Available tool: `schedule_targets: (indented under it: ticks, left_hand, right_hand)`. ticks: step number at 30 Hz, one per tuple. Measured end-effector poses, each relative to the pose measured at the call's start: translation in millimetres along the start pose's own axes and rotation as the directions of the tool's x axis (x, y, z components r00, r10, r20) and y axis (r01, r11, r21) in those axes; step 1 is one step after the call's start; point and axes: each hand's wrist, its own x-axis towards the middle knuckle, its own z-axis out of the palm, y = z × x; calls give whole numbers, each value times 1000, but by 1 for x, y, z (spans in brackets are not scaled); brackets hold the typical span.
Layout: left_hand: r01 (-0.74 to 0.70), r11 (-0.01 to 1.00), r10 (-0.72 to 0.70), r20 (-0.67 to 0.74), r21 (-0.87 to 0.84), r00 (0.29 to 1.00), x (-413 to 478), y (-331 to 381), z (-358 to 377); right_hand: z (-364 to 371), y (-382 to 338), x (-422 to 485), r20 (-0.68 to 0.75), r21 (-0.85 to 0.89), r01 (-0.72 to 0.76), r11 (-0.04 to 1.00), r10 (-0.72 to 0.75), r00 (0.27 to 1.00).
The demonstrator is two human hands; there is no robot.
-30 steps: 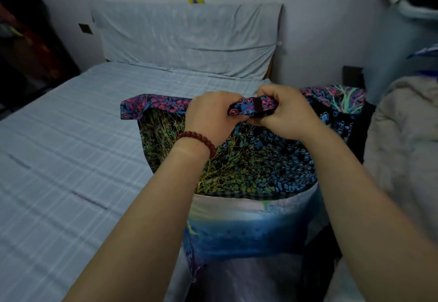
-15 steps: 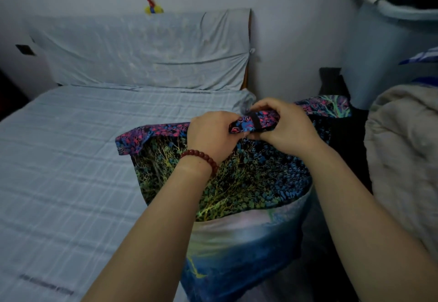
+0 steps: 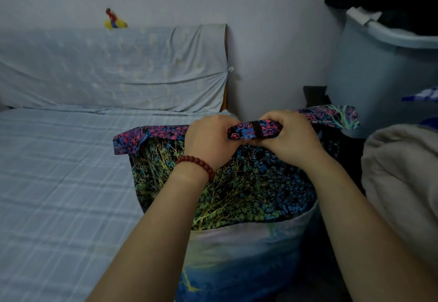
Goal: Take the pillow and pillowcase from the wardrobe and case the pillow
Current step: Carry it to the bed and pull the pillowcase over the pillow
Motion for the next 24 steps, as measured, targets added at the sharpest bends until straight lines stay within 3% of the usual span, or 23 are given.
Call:
schedule_targets:
  ticks: [9,15,24]
  left_hand:
    - [20,995,-24,-41,-100,999,135,-7,31]
    - [-23,993,8,-134,-113,991,203,-27,38]
    - [26,996,-41,-179,-85,983,308,-105,11]
  right_hand:
    - [-29,63,123,-3,-41,31,999,-31,1000]
    - [-27,78,191,-85,-67,123,990,-129,988]
    - [11,77,329,-111,-41,249,968,-252,961]
